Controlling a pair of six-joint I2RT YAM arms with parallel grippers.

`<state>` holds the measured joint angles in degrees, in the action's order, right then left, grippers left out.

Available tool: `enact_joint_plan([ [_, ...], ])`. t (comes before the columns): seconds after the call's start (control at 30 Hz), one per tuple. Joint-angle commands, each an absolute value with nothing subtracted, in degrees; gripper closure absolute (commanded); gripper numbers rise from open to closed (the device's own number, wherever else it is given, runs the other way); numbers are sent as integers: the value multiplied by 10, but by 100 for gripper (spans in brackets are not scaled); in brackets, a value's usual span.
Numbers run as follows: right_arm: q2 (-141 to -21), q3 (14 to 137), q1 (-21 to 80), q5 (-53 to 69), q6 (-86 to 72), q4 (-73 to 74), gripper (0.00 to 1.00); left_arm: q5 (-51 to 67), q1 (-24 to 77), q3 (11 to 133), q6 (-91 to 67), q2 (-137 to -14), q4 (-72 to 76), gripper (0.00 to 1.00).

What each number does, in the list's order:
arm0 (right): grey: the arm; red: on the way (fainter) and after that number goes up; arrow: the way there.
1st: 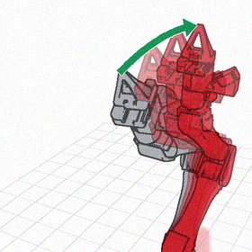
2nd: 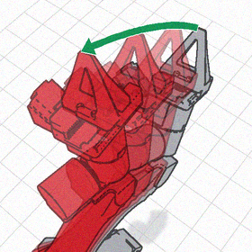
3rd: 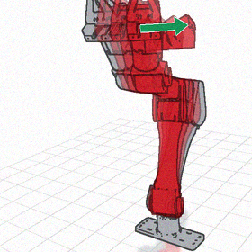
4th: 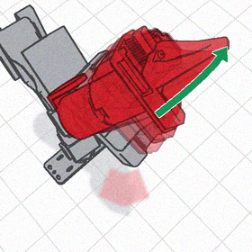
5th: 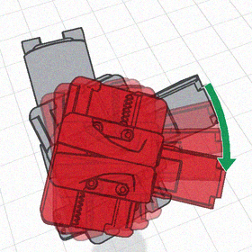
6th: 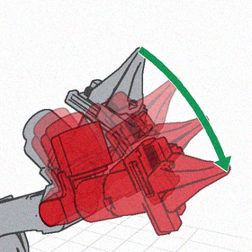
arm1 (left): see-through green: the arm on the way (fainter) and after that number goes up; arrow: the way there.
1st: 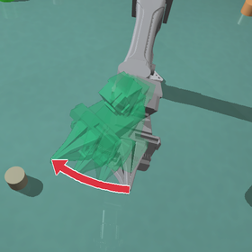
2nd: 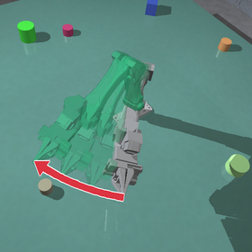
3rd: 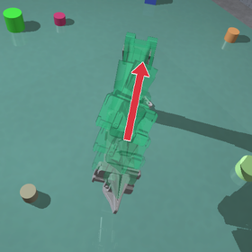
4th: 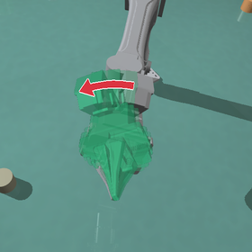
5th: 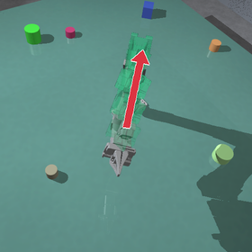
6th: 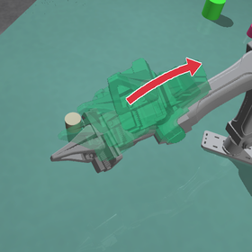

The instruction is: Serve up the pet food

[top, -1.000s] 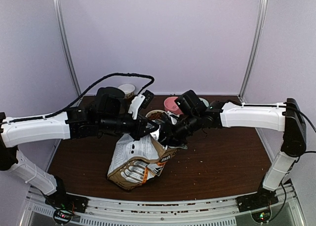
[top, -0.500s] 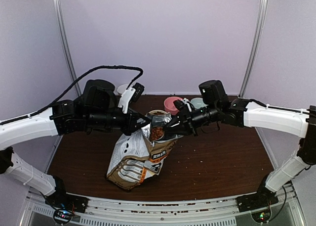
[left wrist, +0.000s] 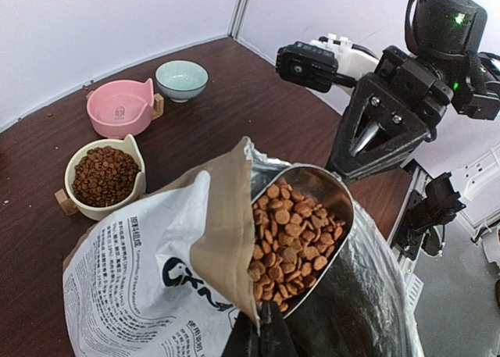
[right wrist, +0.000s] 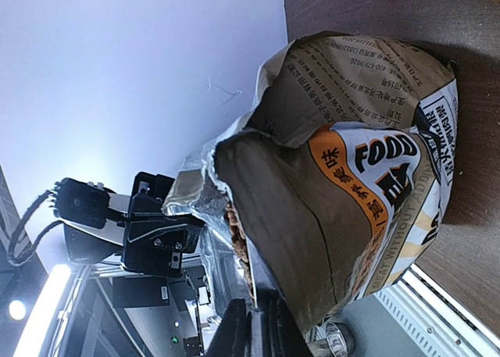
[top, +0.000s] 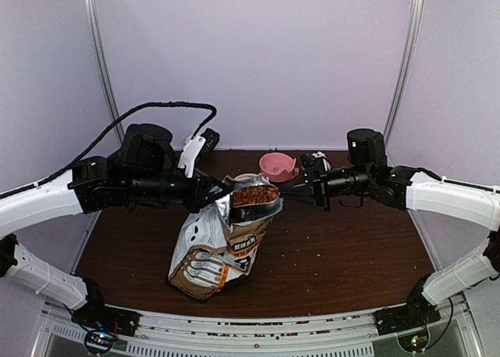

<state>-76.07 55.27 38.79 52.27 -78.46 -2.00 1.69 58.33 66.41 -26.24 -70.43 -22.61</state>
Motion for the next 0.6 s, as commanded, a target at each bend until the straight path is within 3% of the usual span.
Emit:
enact_joint_plan([
  [0.0, -737, 544, 378, 539, -811, -88, 100, -13, 583, 678, -263, -686, -200, 100],
  [0.57, -671, 499, 370, 568, -873, -208, 100, -89, 577, 695, -319, -663, -211, 100],
])
